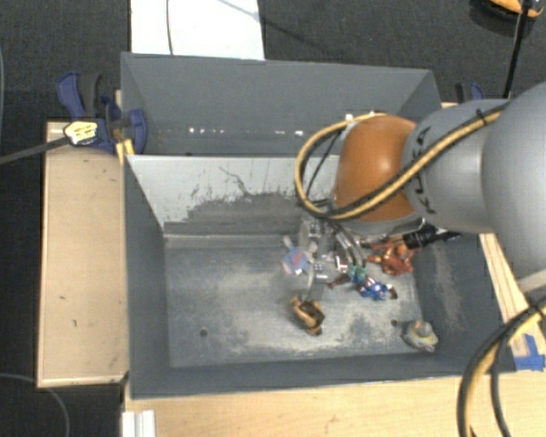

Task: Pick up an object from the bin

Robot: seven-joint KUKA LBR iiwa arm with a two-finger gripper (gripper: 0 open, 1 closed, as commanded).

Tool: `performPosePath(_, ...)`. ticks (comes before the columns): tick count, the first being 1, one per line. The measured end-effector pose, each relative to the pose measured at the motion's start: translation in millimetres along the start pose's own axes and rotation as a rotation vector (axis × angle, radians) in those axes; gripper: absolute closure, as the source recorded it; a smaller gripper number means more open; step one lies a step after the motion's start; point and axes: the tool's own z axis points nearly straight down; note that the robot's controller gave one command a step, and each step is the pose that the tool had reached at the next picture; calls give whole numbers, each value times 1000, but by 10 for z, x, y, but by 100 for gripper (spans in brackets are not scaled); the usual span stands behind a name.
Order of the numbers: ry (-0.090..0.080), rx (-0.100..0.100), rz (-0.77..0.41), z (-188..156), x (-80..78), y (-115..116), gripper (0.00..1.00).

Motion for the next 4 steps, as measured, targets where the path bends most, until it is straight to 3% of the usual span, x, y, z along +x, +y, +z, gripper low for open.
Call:
performPosePath(1, -17, -3, 81, -13, -93, -59, 100)
performPosePath(4, -18, -4, 81, -28, -93, -59, 100)
